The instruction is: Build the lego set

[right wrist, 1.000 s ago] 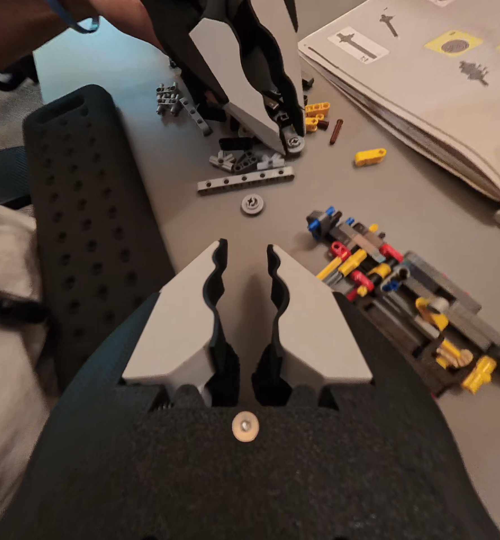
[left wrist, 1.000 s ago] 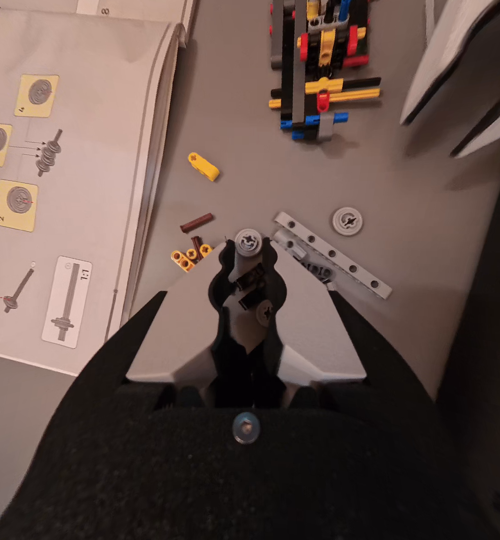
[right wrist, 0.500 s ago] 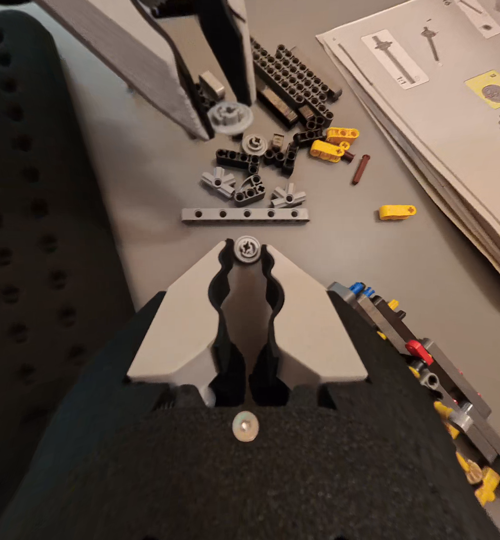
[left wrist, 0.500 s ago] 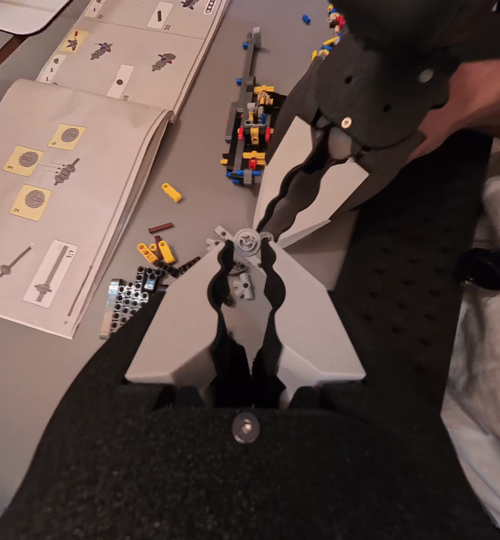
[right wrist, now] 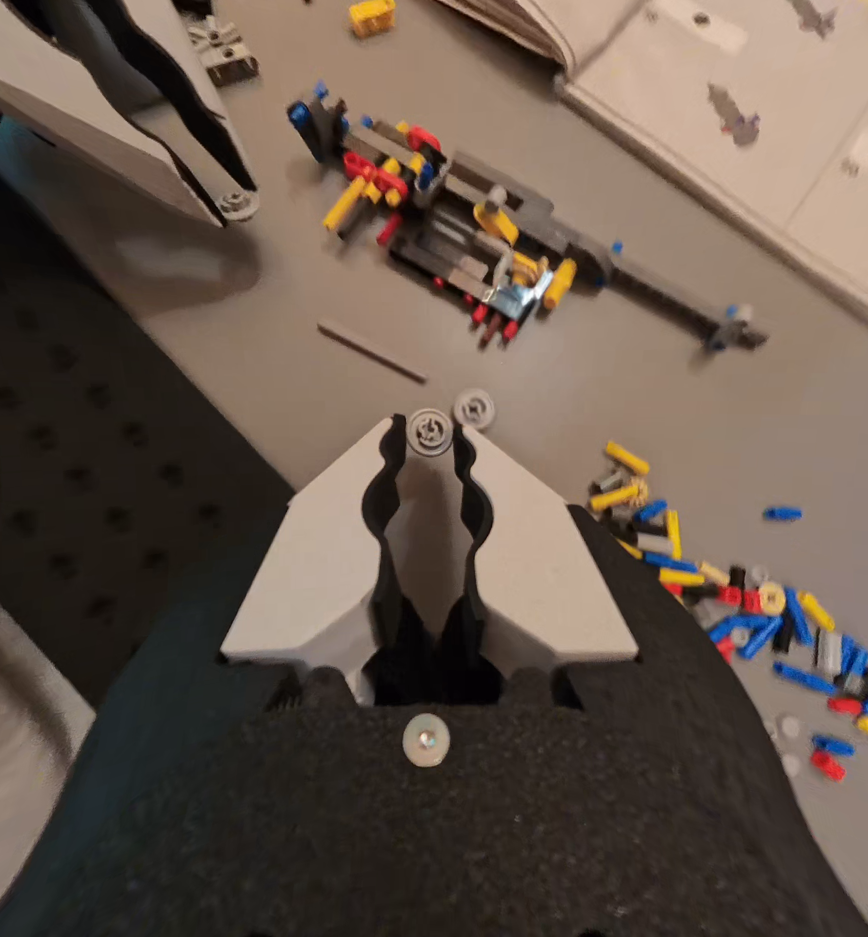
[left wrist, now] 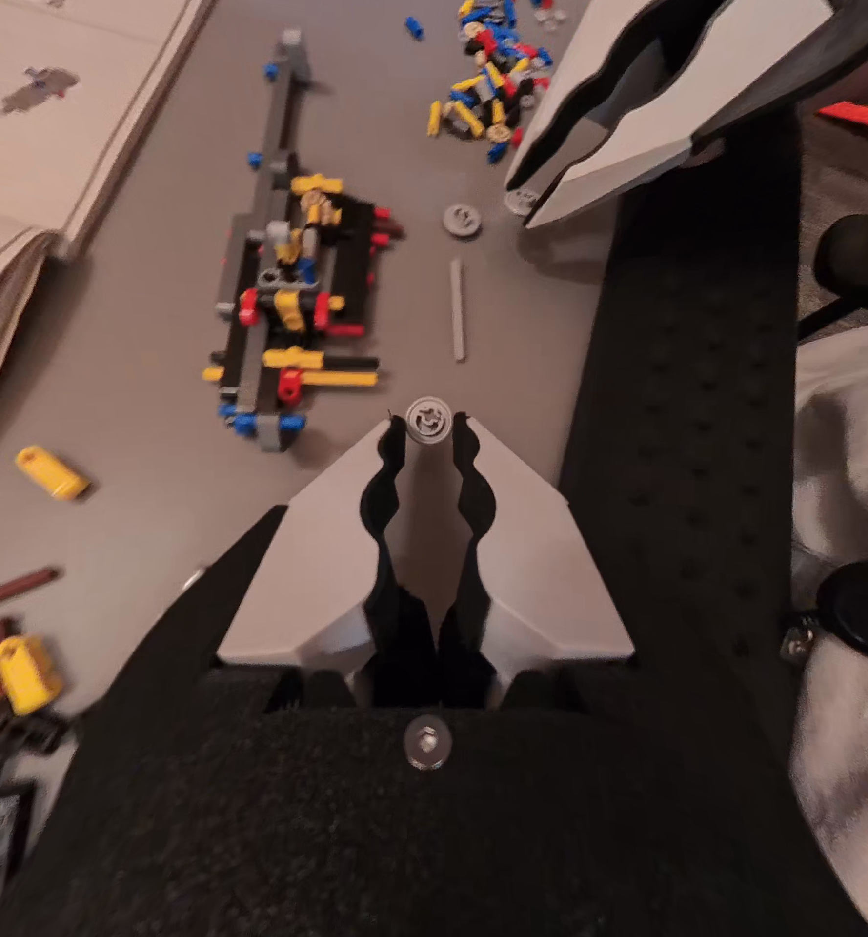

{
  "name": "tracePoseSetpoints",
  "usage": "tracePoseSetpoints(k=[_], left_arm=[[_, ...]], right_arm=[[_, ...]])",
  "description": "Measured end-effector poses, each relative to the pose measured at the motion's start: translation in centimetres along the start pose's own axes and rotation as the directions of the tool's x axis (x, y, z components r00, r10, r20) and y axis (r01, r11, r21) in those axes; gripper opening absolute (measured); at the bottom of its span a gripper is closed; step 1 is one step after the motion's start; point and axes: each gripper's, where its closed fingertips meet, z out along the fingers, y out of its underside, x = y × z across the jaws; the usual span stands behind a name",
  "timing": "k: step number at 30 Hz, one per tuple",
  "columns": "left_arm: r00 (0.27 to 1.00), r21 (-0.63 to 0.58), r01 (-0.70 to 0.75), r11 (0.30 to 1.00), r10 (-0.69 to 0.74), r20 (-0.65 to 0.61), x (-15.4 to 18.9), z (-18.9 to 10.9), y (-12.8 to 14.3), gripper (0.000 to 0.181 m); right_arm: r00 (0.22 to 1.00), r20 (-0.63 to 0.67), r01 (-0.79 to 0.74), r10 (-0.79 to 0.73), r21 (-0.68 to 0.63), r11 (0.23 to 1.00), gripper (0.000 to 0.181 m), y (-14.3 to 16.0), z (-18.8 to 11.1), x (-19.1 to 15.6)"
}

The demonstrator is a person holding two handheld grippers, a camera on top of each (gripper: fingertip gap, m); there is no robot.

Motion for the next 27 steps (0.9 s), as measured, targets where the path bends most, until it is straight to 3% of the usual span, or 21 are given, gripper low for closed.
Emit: tracePoseSetpoints(k=[5,13,23,27], left_arm=[[0.998,-0.018,-0.056,0.998,0.056,-0.004,1.2,2.4,-1.3,0.017],[0.997,-0.046,-0.013,0.999,0.016,0.071,0.3,5.4,-2.4,0.017],[0.993,-0.092,-0.037,0.995,0.047,0.106,0.3,6.1,-2.5,0.017],[0.991,-0.052,-0.009,0.999,0.015,0.134,0.1,5.4,-3.0,0.025]], right_arm=[[0.999,-0.037,-0.006,0.004,-0.046,0.999,0.018,1.3,0.3,0.6],[1.0,0.016,-0.015,0.015,-0.048,0.999,0.018,1.5,1.4,-0.1],[0.994,0.09,-0.071,0.069,0.021,0.997,0.023,1.0,0.8,-0.4],[0.994,0.092,-0.066,0.061,0.051,0.997,0.023,0.6,0.7,-0.3]])
